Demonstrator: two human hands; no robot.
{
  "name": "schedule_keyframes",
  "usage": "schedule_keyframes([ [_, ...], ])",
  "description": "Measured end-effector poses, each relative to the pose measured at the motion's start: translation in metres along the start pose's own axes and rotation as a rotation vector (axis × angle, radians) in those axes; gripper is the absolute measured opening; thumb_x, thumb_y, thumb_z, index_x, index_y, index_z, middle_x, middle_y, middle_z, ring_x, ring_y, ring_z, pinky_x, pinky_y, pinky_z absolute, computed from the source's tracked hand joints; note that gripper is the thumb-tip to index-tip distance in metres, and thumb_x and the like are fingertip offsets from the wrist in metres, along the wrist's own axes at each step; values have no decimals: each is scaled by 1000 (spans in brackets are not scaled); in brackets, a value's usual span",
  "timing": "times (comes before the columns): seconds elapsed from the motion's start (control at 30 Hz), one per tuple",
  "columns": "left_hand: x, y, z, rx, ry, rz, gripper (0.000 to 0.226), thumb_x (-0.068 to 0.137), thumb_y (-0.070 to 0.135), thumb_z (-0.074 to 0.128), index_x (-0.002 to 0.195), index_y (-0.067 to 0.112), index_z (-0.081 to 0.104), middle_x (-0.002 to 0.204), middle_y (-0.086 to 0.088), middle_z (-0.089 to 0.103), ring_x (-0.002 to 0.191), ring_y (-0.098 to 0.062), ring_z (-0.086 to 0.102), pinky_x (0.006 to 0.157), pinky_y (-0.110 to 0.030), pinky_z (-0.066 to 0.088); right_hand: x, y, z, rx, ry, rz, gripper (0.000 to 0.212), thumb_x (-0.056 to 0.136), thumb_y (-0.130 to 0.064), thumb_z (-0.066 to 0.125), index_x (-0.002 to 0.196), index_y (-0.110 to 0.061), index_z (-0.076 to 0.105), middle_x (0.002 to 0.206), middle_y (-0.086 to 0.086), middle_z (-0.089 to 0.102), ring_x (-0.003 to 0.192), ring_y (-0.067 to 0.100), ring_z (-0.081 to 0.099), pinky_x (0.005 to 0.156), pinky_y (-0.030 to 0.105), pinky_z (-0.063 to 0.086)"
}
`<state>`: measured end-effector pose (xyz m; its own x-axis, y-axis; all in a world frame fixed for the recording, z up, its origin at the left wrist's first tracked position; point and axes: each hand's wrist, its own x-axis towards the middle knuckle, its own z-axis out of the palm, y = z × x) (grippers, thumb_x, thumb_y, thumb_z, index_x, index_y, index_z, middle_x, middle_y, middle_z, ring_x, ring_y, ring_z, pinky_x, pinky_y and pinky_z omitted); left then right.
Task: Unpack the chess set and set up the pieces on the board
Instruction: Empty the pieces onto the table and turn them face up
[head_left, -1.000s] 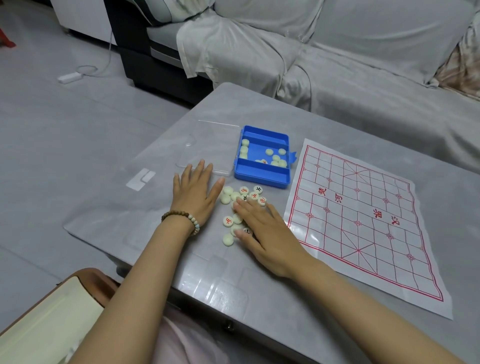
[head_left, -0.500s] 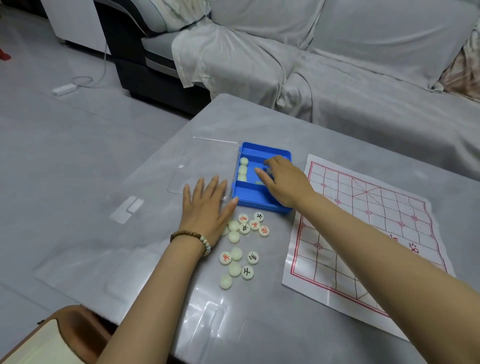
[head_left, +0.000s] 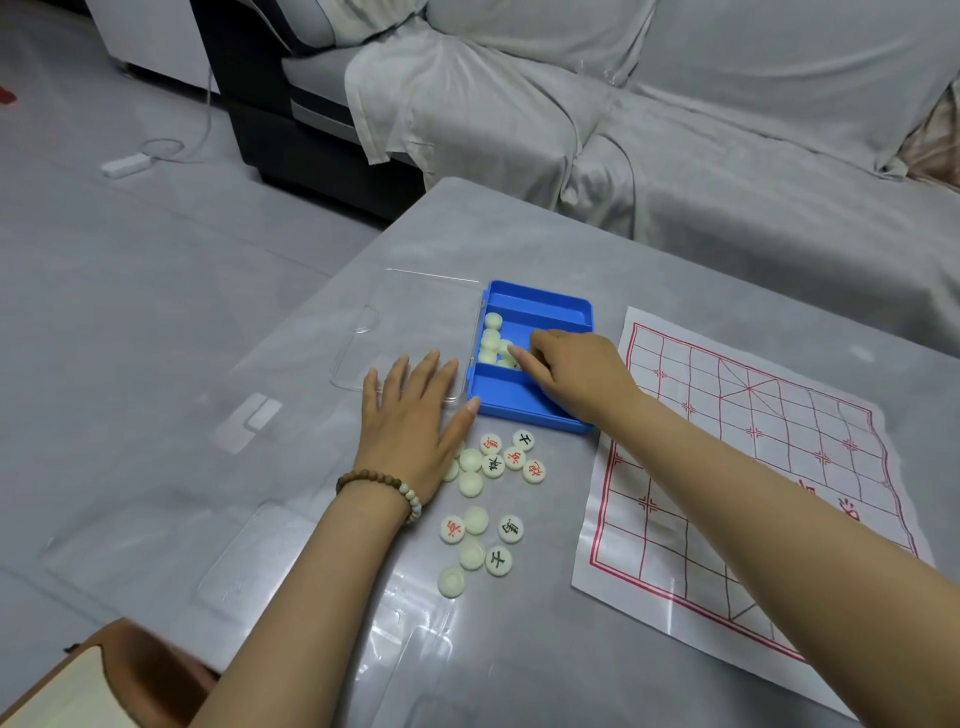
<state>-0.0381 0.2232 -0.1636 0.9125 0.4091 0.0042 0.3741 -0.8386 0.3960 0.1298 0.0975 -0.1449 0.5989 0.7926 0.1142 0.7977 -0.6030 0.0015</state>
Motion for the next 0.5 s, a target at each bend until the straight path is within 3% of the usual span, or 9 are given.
schedule_keyframes([
  [0.2, -1, 0, 0, 3, 12, 2, 56, 95, 54, 15, 146, 30, 15, 156, 9, 8, 143, -16, -1, 115, -39, -8, 0, 2, 3, 39, 18, 16, 58, 98, -50, 28, 72, -8, 58, 68, 5, 56, 62, 20, 50, 49, 29, 29],
  [0.37, -1, -1, -1, -3, 4, 0, 54, 96, 50, 20, 147, 31, 14, 156, 10, 7, 144, -16, -2, 115, -38, -9, -2, 3, 4, 104, 14, 19, 53, 99, -46, 30, 70, -11, 58, 59, 2, 53, 55, 16, 46, 51, 30, 31],
  [0.5, 0, -3, 0, -16, 10, 8, 57, 95, 55, 14, 146, 31, 16, 156, 10, 8, 144, -15, -1, 115, -37, -9, -2, 4, 2, 125, 7, 55, 47, 99, -42, 34, 68, -14, 56, 52, -4, 43, 49, 12, 37, 48, 27, 24],
])
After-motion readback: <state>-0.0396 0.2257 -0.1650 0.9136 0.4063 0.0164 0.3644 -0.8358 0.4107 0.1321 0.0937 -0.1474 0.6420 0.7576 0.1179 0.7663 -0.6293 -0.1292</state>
